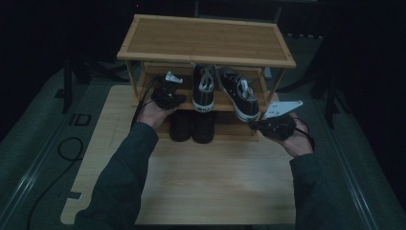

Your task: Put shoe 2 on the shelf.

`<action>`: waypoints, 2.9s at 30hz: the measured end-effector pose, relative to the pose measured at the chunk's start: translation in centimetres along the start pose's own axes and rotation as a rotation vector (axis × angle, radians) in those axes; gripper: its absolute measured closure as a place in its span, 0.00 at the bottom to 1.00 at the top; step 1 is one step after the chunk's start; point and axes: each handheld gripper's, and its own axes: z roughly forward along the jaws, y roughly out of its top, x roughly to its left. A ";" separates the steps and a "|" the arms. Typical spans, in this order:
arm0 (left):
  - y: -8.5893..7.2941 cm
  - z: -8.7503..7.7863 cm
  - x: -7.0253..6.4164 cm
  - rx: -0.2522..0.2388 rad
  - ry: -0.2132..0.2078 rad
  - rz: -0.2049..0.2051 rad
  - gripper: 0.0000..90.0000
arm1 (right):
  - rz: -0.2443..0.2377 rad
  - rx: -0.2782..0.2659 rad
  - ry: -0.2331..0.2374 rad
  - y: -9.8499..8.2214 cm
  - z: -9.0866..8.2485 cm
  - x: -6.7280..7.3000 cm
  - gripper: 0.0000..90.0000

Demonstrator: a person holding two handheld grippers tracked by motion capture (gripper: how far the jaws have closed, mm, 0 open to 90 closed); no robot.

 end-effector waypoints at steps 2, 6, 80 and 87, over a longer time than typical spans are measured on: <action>0.0 0.0 0.0 -0.001 0.001 -0.001 1.00 | 0.001 -0.001 0.001 0.1 0.1 0.0 1.00; 0.0 0.0 0.0 -0.001 0.000 -0.002 1.00 | -0.002 -0.009 -0.002 0.4 0.3 0.1 1.00; 0.0 0.0 0.1 -0.003 -0.011 -0.002 1.00 | -0.070 0.018 -0.004 5.6 7.1 1.7 1.00; 0.0 0.0 0.2 -0.003 -0.015 -0.006 1.00 | -0.063 0.013 0.000 5.6 7.1 1.7 1.00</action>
